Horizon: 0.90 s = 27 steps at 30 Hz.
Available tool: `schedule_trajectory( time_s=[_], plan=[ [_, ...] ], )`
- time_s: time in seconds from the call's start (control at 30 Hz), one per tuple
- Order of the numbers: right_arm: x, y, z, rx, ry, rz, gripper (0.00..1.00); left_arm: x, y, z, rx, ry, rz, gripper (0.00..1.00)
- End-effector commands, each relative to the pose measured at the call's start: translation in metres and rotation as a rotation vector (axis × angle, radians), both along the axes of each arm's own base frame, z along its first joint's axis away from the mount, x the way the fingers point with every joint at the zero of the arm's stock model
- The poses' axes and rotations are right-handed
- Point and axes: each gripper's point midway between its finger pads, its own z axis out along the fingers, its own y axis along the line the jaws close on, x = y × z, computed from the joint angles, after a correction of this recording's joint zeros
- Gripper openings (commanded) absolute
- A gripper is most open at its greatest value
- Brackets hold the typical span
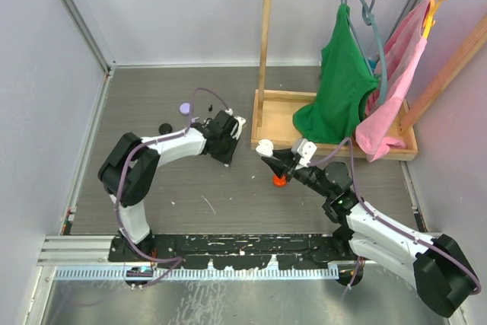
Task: Insert the wireless bluetooth earbuds into the charging case
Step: Move the earbud to the center of the board, then pick up the earbud from the center of the board.
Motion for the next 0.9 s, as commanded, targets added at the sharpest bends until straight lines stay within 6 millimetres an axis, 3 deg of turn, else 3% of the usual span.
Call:
schedule_trajectory(
  time_s=[0.0,0.17,0.47,0.7,0.87],
  plan=[
    [-0.007,0.0,0.029,0.065,-0.077,0.022,0.01,-0.03,0.012,0.013,0.011,0.008,0.035,0.13],
    [-0.007,-0.002,0.032,0.071,-0.086,0.016,0.01,-0.041,0.023,0.011,0.011,0.016,0.094,0.16],
    [-0.008,-0.002,0.032,0.071,-0.088,0.018,0.01,-0.052,0.037,0.009,0.033,0.031,0.169,0.38],
    [-0.008,-0.001,0.032,0.072,-0.091,0.021,0.01,-0.057,0.058,0.013,0.09,0.007,0.235,0.42],
    [-0.008,-0.001,0.033,0.077,-0.092,0.025,0.01,-0.049,0.073,0.017,0.111,-0.037,0.29,0.46]
  ],
)
